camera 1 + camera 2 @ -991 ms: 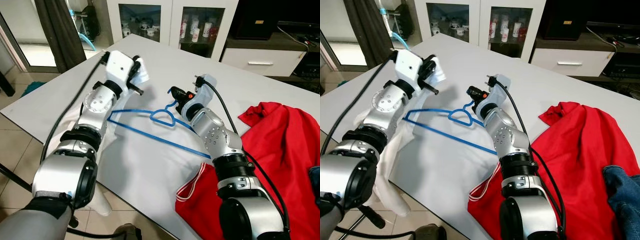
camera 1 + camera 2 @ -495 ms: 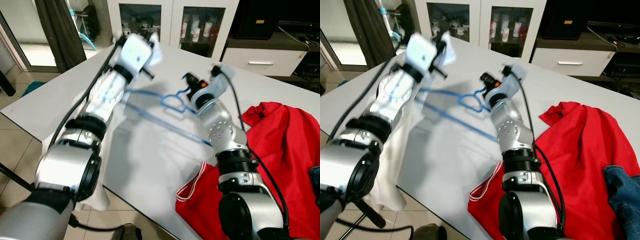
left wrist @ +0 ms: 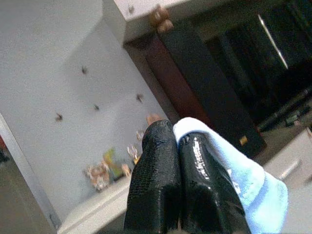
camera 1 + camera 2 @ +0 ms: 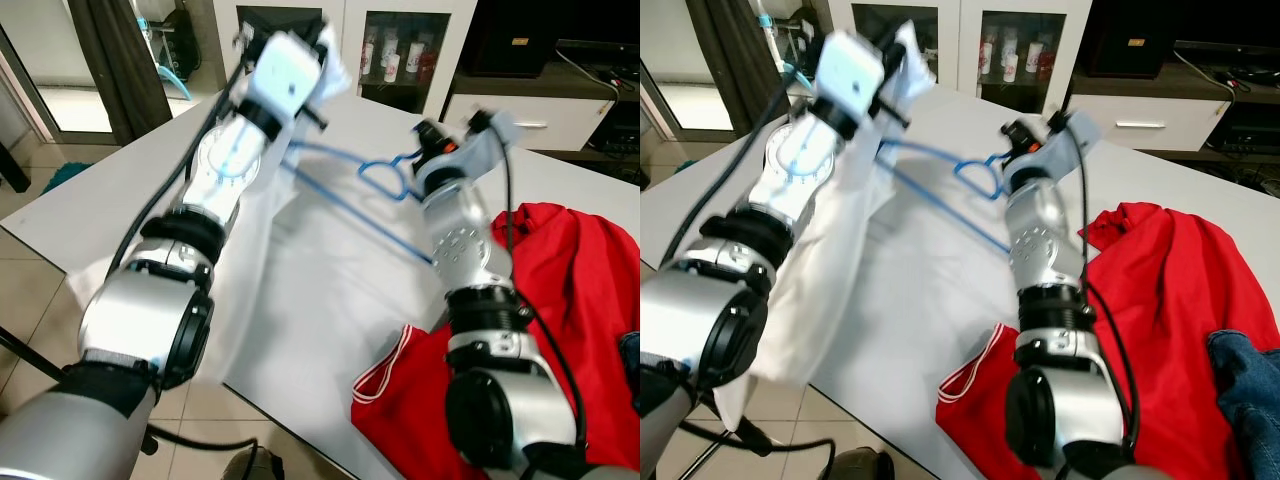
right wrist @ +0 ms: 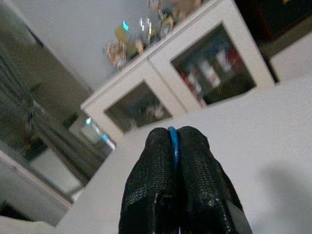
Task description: Hang hanger
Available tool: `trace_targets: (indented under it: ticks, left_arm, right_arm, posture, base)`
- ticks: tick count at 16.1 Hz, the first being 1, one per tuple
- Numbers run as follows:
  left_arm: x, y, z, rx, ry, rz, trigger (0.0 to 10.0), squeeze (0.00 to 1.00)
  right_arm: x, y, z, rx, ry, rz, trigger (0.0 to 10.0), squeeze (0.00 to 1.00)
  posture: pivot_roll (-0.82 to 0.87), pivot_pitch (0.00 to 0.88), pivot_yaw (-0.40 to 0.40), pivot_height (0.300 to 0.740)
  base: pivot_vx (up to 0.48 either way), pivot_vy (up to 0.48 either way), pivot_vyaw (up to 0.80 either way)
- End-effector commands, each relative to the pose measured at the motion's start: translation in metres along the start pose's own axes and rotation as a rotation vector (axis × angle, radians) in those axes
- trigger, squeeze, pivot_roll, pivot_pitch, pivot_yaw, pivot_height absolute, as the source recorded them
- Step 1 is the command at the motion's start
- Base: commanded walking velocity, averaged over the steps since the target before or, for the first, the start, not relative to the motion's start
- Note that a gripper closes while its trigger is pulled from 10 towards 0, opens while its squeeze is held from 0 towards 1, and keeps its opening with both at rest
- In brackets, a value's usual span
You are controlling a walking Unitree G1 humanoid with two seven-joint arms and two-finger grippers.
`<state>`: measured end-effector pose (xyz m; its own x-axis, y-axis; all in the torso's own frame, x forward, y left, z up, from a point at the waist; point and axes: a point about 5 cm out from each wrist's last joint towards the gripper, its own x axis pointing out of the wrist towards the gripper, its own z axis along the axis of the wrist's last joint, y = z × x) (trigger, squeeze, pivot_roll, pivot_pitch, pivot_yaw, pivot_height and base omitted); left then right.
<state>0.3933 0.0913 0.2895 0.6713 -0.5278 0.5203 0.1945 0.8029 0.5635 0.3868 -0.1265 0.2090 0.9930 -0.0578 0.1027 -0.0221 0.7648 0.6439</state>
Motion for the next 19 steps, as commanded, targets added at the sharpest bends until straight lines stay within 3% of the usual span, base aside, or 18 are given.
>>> trace_targets:
  ticks: [1, 6, 8, 10, 11, 12, 15, 19]
  left_arm:
    - [0.013, 0.006, 0.018, 0.012, -0.079, 0.017, 10.0, 0.00]
    - [0.028, 0.020, 0.045, 0.033, -0.197, 0.037, 10.0, 0.00]
    - [0.026, 0.025, 0.046, 0.080, -0.206, 0.032, 10.0, 0.00]
    - [0.005, 0.028, 0.023, 0.082, -0.134, 0.036, 10.0, 0.00]
    - [-0.016, 0.025, 0.003, 0.084, -0.071, 0.020, 10.0, 0.00]
    - [-0.025, 0.024, -0.005, 0.084, -0.047, 0.014, 10.0, 0.00]
    - [-0.091, 0.017, -0.042, 0.097, 0.086, 0.021, 10.0, 0.00]
    - [-0.149, 0.013, -0.055, 0.050, 0.183, 0.147, 10.0, 0.00]
  right_arm:
    - [0.003, 0.000, 0.013, 0.003, -0.066, -0.030, 10.0, 0.00]
    - [0.011, 0.001, 0.050, -0.014, -0.259, -0.062, 10.0, 0.00]
    - [0.012, 0.005, 0.059, -0.017, -0.302, -0.037, 10.0, 0.00]
    - [0.011, 0.007, 0.055, -0.033, -0.274, 0.034, 10.0, 0.00]
    - [0.008, 0.007, 0.046, -0.031, -0.225, 0.104, 10.0, 0.00]
    - [0.006, 0.007, 0.041, -0.034, -0.194, 0.141, 10.0, 0.00]
    - [-0.015, 0.006, 0.011, -0.103, 0.060, 0.439, 10.0, 0.00]
    - [-0.042, -0.001, 0.028, -0.211, 0.215, 0.804, 10.0, 0.00]
  posture:
    - [0.06, 0.000, 0.019, 0.740]
    - [0.07, 0.000, 0.021, 0.740]
    - [0.06, 0.000, 0.027, 0.740]
    - [0.06, 0.000, 0.029, 0.740]
    - [0.06, 0.000, 0.025, 0.740]
    - [0.05, 0.000, 0.023, 0.740]
    - [0.05, 0.000, 0.005, 0.740]
    - [0.05, 0.000, -0.024, 0.740]
  base:
    - [0.000, 0.000, 0.00]
    - [0.000, 0.000, 0.00]
    - [0.000, 0.000, 0.00]
    - [0.000, 0.000, 0.00]
    - [0.000, 0.000, 0.00]
    - [0.000, 0.000, 0.00]
    - [0.000, 0.000, 0.00]
    - [0.000, 0.000, 0.00]
